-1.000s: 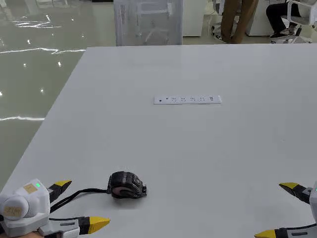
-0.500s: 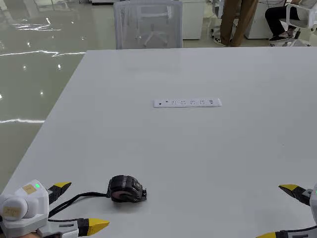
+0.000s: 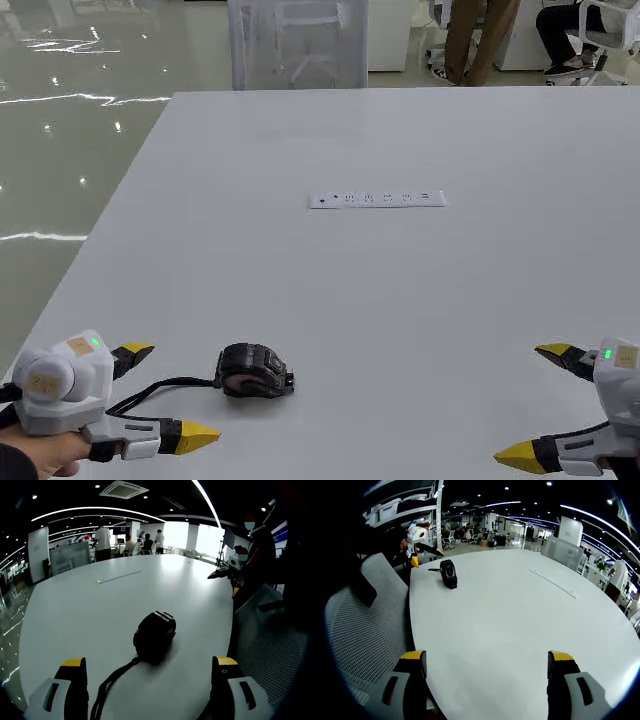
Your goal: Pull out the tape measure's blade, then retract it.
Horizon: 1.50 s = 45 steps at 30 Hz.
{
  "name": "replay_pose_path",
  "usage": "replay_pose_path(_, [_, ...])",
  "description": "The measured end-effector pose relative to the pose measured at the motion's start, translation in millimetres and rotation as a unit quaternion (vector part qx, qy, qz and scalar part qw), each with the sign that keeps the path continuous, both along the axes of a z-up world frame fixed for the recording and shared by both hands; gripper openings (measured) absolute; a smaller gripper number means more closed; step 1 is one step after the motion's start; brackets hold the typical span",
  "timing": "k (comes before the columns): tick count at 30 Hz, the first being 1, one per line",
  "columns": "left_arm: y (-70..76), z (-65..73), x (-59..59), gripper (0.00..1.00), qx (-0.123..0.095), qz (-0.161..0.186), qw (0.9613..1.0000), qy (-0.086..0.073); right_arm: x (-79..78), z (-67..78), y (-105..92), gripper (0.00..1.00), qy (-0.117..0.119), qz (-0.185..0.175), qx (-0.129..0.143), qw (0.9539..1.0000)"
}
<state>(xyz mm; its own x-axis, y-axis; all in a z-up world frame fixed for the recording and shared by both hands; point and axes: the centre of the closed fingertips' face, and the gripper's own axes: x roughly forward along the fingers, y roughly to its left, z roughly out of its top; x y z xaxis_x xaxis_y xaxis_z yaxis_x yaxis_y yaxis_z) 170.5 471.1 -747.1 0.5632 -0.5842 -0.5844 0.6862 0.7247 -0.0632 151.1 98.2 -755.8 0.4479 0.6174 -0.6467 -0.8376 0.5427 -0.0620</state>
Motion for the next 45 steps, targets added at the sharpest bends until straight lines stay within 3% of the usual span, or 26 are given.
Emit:
replay_pose_path(7, [-11.1, 6.6, 12.7, 1.0, 0.036, -0.05, 0.9981, -0.006, 7.7, 2.7, 17.0, 0.98, -0.002, 0.018, 0.004, 0.9998])
replay_pose_path(15, [-25.7, 9.8, 27.4, 1.0, 0.066, -0.108, 0.992, -0.003, 14.9, 6.2, 30.5, 0.98, -0.006, 0.033, 0.006, 0.9994])
replay_pose_path(22, [-32.0, -2.5, 26.6, 0.99, 0.101, -0.154, 0.9826, 0.022, 18.3, 7.0, 39.8, 0.98, -0.009, 0.038, 0.01, 0.9992])
replay_pose_path(27, [-43.2, -3.5, 29.6, 0.98, 0.126, -0.195, 0.9724, 0.021, 19.8, 7.3, 50.3, 0.98, -0.01, 0.048, 0.011, 0.9987])
replay_pose_path(36, [-56.5, -9.6, 36.5, 0.96, 0.144, -0.235, 0.961, 0.028, 29.7, 11.7, 62.4, 0.97, -0.016, 0.053, 0.015, 0.9983])
replay_pose_path(40, [-61.1, -13.9, 37.2, 0.91, 0.161, -0.257, 0.9521, 0.036, 33.5, 11.9, 68.9, 0.97, -0.017, 0.06, 0.016, 0.9979])
replay_pose_path(45, [-69.1, -15.0, 38.2, 0.83, 0.166, -0.282, 0.9442, 0.037, 35.4, 11.6, 80.0, 0.97, -0.017, 0.073, 0.015, 0.9971])
